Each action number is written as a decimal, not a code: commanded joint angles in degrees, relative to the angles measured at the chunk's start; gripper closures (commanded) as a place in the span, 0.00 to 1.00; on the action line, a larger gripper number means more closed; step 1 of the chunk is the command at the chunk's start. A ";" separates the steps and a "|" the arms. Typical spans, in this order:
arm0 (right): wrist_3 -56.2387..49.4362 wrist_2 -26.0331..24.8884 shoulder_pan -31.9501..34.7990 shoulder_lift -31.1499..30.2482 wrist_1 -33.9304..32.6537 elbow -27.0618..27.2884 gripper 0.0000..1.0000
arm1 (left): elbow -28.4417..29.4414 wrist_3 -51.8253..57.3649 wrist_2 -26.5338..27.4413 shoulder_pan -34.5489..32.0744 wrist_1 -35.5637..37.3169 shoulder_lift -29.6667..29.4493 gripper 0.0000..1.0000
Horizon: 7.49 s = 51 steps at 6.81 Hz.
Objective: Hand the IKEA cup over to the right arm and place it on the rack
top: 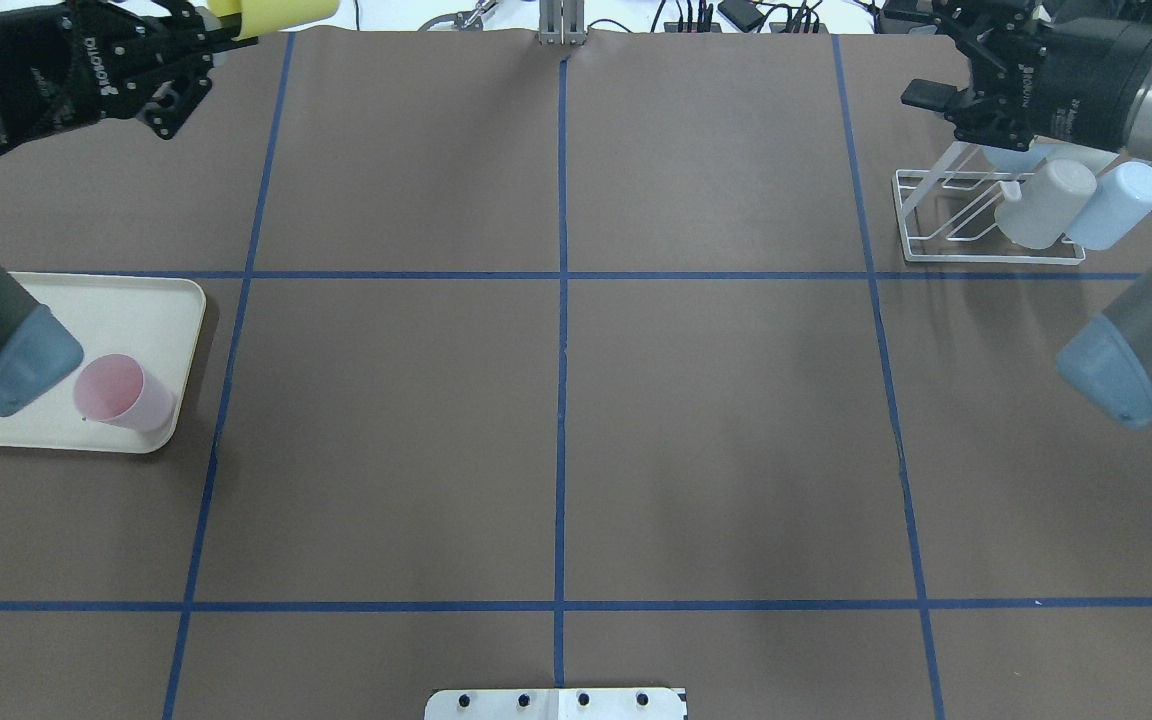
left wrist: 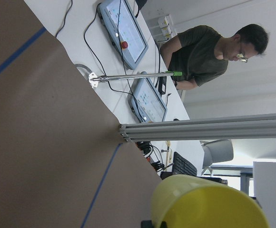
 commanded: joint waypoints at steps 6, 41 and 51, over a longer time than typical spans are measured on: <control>3.98 -18.58 -14.86 4.51 11.75 -0.56 0.00 | 9.67 -7.42 22.02 16.44 -9.71 -16.25 1.00; -2.81 -25.96 -12.85 8.74 8.17 -6.70 1.00 | 12.17 -3.61 28.36 25.76 -9.19 -25.07 0.00; -43.29 -44.85 -7.64 -5.41 -26.13 -3.54 1.00 | 2.66 20.17 21.24 17.94 13.67 -14.43 0.00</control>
